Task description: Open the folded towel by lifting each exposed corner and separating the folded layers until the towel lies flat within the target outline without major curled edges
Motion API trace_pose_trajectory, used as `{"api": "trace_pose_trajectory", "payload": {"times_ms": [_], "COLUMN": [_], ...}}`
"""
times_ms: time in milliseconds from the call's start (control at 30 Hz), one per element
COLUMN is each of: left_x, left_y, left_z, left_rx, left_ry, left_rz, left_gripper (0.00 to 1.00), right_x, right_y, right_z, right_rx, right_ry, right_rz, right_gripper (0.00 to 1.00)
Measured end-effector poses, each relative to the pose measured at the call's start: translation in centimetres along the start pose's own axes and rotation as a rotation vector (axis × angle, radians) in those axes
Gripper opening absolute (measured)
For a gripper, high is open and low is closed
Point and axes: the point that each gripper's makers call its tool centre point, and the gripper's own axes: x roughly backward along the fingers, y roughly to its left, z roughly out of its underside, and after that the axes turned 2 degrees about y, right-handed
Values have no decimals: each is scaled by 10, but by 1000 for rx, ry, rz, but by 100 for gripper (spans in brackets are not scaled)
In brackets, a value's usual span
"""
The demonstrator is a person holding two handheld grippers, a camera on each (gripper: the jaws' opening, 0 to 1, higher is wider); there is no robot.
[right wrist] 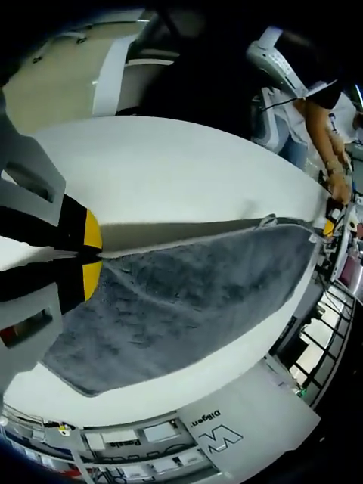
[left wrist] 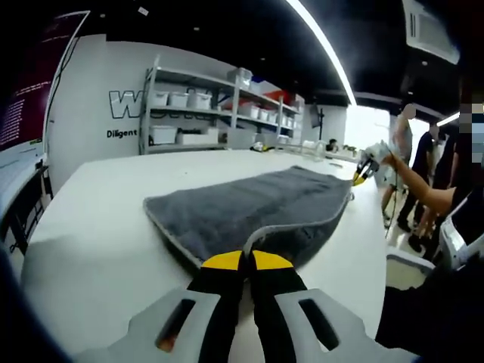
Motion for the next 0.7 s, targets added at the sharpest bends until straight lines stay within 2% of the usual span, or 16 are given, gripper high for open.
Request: {"api": "trace_pose_trajectory", "payload": {"times_ms": [267,500,633,700], "left_x": [2,0,1,1], "left_y": [0,-2,0,-2], "left_z": [14,23,25,25], "left_rx": [-16,-17,-20,-20], "left_ry": [60,87,97,96], "left_rz": [-6,-5,-9,-10], "left_gripper": [3,3,7,9], "right_x": [-4,-2,0,1], "right_y": [12,14,16,17], "right_z": [2,4,4,5], "right_rx": [-5,-27,-51,-54], "right_ry": [7,2,-3,-2], "right_rz": [-38,-48,-53,-57], "right_gripper": [0,2,12,13]}}
